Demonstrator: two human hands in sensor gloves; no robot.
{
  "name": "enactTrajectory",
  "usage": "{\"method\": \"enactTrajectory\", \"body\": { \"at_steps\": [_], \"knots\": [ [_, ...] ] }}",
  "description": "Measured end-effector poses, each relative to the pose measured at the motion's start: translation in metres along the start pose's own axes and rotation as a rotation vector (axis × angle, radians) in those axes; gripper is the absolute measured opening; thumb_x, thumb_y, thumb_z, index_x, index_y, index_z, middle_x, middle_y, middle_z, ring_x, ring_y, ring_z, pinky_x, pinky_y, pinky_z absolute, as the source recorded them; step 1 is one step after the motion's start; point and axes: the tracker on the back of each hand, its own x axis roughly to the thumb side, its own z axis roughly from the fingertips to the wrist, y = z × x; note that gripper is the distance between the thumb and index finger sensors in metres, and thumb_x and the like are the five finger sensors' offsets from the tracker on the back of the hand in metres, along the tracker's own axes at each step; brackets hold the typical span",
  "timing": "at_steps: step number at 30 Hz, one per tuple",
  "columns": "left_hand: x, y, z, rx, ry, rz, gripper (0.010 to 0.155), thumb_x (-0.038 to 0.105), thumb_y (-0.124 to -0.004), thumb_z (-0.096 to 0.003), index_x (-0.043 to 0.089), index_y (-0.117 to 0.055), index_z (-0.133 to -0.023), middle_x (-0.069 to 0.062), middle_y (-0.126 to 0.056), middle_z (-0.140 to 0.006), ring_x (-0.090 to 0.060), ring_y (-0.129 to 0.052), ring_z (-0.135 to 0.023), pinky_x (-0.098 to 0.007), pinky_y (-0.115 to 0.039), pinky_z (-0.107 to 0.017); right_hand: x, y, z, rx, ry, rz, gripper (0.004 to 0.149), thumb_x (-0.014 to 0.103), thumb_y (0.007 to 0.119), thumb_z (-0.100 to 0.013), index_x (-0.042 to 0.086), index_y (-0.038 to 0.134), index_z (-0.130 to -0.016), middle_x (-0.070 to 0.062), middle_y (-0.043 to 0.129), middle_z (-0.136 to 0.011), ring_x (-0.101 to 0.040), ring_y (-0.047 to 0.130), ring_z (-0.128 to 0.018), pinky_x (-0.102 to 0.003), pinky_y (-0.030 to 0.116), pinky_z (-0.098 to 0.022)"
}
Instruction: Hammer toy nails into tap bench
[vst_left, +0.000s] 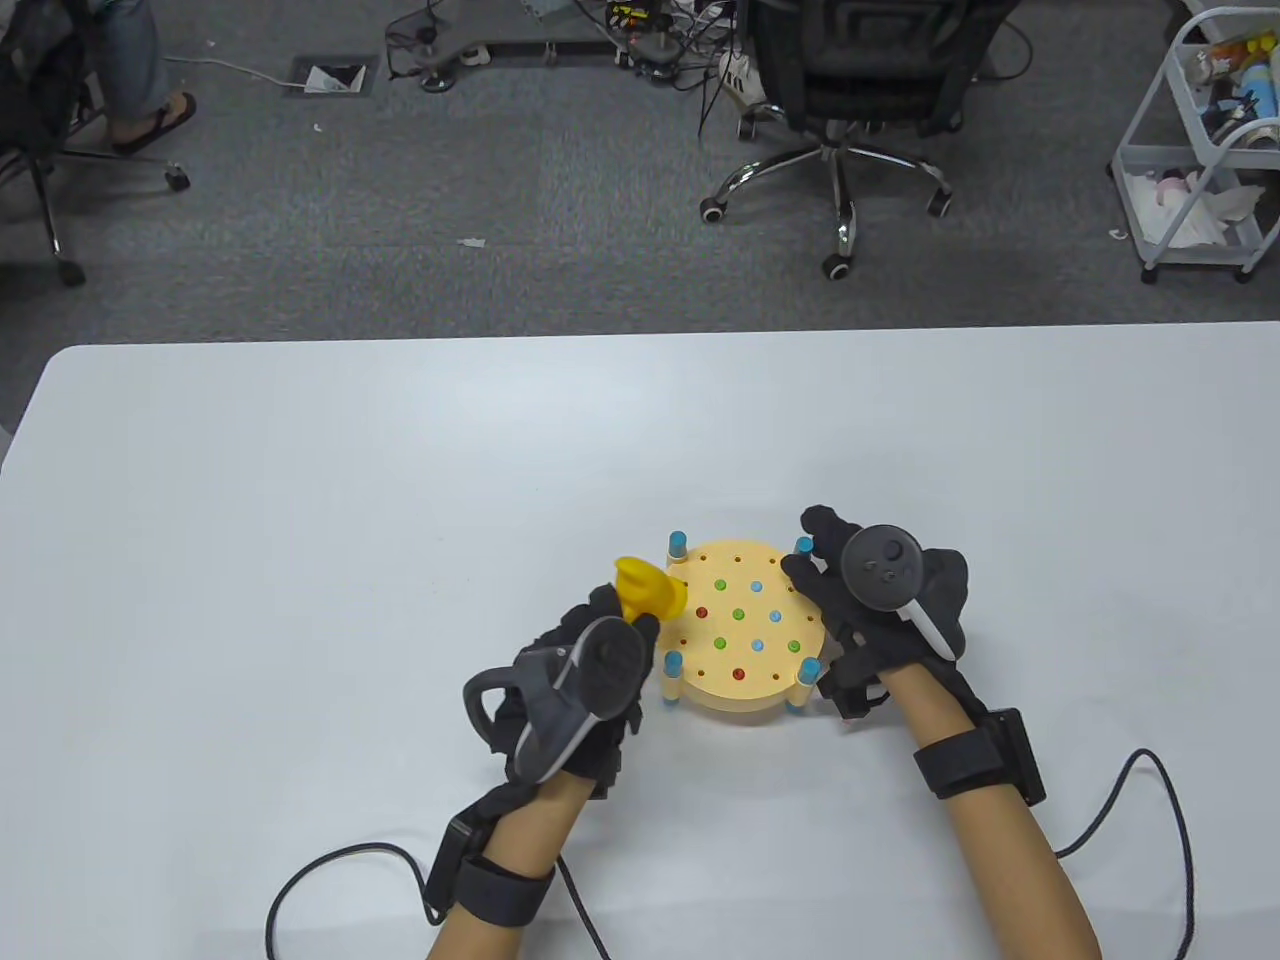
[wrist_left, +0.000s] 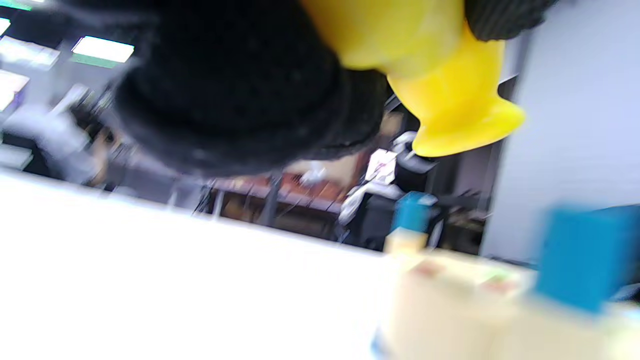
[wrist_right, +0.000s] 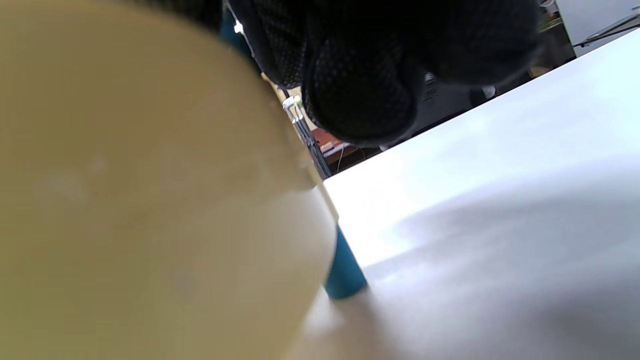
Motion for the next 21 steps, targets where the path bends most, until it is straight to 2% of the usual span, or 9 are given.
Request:
{"method": "enactTrajectory", "body": {
  "at_steps": [1,3,5,7,12,16,19,21],
  "knots": [
    [-0.017,-0.011,-0.011,-0.094,0.065,0.053,0.064,0.057,-0.064,-0.0373,0.016,-0.079,-0.084,-0.011,-0.102,-0.047,-0.023,-0.103,-0.018,-0.033,-0.083,-0.011,-0.005,-0.005,0.003,-0.013,0.002,-0.024,0.074,0.053,0.067,-0.040,0.014,0.059,-0.103,-0.016,0.080,-0.089,-0.019,0.094,-0.053,-0.033,0.082,-0.036],
    [-0.040,-0.027,-0.023,-0.169,0.161,0.153,0.064,0.057,-0.065,-0.0368,0.015,-0.079,-0.084,-0.012,-0.102,-0.047,-0.024,-0.103,-0.018,-0.033,-0.082,-0.011,-0.018,-0.013,0.010,-0.030,0.010,-0.067,0.073,0.052,0.067,-0.040,0.014,0.060,-0.102,-0.016,0.080,-0.088,-0.019,0.094,-0.053,-0.033,0.082,-0.036],
    [-0.052,-0.040,-0.028,-0.209,0.222,0.207,0.065,0.056,-0.065,-0.0369,0.013,-0.079,-0.083,-0.013,-0.102,-0.047,-0.025,-0.102,-0.018,-0.034,-0.082,-0.010,-0.030,-0.019,0.016,-0.032,0.016,-0.079,0.072,0.052,0.067,-0.041,0.013,0.061,-0.102,-0.017,0.080,-0.088,-0.020,0.094,-0.053,-0.033,0.082,-0.036],
    [-0.057,-0.048,-0.031,-0.244,0.252,0.182,0.065,0.056,-0.065,-0.0369,0.014,-0.079,-0.083,-0.012,-0.101,-0.047,-0.024,-0.102,-0.018,-0.033,-0.082,-0.010,-0.041,-0.024,0.022,-0.028,0.019,-0.064,0.071,0.052,0.066,-0.041,0.013,0.062,-0.101,-0.017,0.081,-0.088,-0.020,0.094,-0.052,-0.033,0.082,-0.036],
    [-0.052,-0.070,-0.035,-0.272,0.289,0.044,0.066,0.055,-0.060,-0.0381,0.012,-0.077,-0.085,-0.012,-0.100,-0.050,-0.023,-0.102,-0.019,-0.032,-0.082,-0.011,-0.067,-0.031,0.033,-0.038,0.057,-0.065,0.069,0.050,0.066,-0.042,0.014,0.063,-0.101,-0.017,0.081,-0.087,-0.019,0.095,-0.052,-0.033,0.082,-0.035],
    [-0.044,-0.073,-0.035,-0.257,0.272,-0.023,0.066,0.054,-0.056,-0.0380,0.012,-0.076,-0.085,-0.012,-0.098,-0.049,-0.024,-0.100,-0.017,-0.033,-0.080,-0.010,-0.073,-0.031,0.038,-0.026,0.057,-0.070,0.069,0.050,0.066,-0.042,0.013,0.064,-0.100,-0.018,0.082,-0.087,-0.020,0.095,-0.052,-0.033,0.082,-0.035],
    [-0.036,-0.074,-0.034,-0.257,0.251,-0.220,0.067,0.056,-0.053,-0.0379,0.013,-0.079,-0.082,-0.011,-0.099,-0.047,-0.024,-0.100,-0.015,-0.034,-0.080,-0.008,-0.072,-0.031,0.040,-0.030,0.034,-0.023,0.068,0.050,0.065,-0.042,0.014,0.064,-0.100,-0.017,0.082,-0.087,-0.020,0.095,-0.052,-0.033,0.082,-0.035],
    [-0.031,-0.075,-0.033,-0.228,0.241,-0.331,0.068,0.055,-0.053,-0.0375,0.011,-0.084,-0.079,-0.017,-0.100,-0.044,-0.028,-0.100,-0.014,-0.037,-0.080,-0.008,-0.069,-0.032,0.041,-0.029,0.023,-0.026,0.068,0.050,0.065,-0.042,0.014,0.064,-0.100,-0.017,0.082,-0.087,-0.019,0.095,-0.052,-0.033,0.082,-0.036]
  ]
}}
